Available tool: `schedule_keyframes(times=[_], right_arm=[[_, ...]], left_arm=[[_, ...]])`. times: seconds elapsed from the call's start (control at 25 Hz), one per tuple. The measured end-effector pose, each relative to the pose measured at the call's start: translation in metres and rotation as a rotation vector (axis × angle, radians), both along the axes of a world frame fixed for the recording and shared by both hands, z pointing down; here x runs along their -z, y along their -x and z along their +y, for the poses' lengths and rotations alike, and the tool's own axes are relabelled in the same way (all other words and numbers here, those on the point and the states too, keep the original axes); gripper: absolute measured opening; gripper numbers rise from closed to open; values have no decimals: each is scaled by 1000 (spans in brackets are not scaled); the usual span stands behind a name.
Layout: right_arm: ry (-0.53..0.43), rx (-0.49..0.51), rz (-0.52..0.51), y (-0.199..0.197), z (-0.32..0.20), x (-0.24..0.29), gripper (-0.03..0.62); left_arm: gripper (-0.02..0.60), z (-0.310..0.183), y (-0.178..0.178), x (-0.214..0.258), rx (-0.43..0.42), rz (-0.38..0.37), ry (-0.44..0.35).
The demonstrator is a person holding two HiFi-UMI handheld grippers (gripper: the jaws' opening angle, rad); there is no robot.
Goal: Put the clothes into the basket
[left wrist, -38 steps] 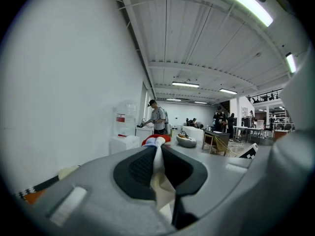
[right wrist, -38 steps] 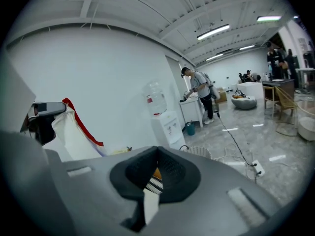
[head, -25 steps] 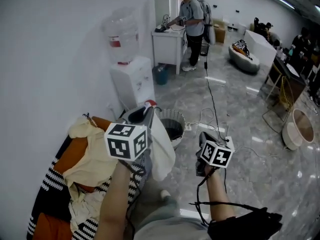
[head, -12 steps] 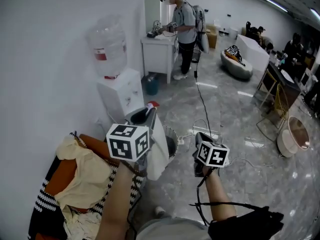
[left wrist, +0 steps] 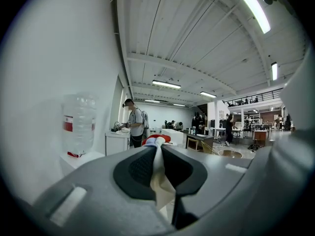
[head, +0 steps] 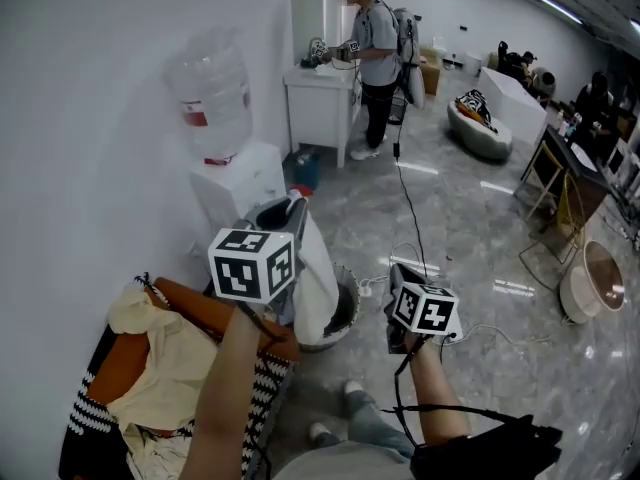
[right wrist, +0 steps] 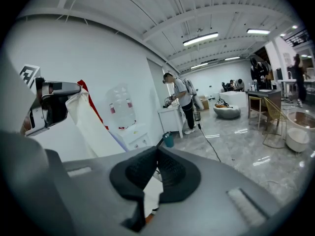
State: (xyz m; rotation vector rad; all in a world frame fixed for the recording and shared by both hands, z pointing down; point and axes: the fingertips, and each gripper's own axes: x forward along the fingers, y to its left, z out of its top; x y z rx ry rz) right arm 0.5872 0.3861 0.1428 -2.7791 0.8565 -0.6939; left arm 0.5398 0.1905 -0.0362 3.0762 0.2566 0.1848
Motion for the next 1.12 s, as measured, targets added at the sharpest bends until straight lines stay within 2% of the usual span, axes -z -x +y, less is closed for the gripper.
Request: schedule_keyframes(times=[0.24, 0.48, 0.84, 1.12], right_arm=[[28, 45, -17, -41, -29, -12, 3], [29, 91, -1, -72, -54, -3, 3], [24, 94, -39, -102, -66, -21, 3], [50, 105, -70, -120, -74, -38, 3]], left_arm=[[37, -16, -36, -11, 30, -16, 32], [37, -27, -62, -20, 44, -40, 30], [37, -37, -87, -23, 45, -42, 19], [37, -44, -108, -63, 62, -111, 34]])
